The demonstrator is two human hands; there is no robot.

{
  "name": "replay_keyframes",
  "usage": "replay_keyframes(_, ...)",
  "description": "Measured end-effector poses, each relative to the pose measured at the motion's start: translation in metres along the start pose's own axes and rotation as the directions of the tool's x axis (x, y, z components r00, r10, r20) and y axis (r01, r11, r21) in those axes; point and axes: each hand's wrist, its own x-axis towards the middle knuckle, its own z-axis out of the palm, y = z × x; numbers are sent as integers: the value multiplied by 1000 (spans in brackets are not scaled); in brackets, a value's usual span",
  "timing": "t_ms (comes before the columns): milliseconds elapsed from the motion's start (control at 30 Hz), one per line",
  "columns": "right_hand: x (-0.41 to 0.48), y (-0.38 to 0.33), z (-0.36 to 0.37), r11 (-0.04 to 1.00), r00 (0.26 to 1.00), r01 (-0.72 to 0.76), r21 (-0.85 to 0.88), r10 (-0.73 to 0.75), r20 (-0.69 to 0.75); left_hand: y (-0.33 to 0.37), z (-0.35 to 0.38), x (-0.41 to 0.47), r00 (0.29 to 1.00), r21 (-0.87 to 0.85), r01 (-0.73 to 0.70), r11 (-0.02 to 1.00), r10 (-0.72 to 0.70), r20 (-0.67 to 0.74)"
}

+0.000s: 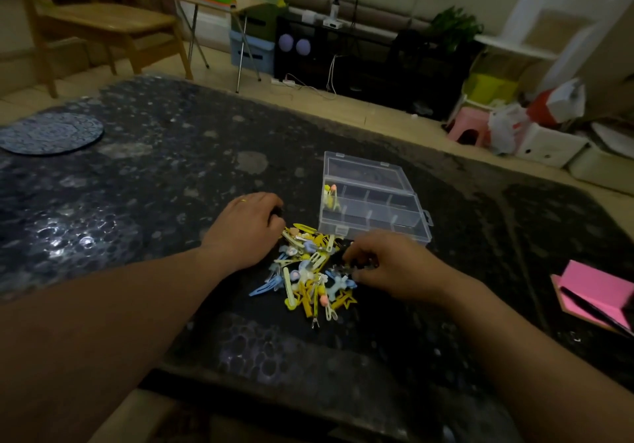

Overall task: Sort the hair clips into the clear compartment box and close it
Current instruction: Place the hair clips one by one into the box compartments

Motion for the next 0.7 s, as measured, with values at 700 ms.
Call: replay_keyframes(700,6,-23,9,988,993,-18,-155,0,-121,1,-1,0,1000,5,-3,1000,3,-9)
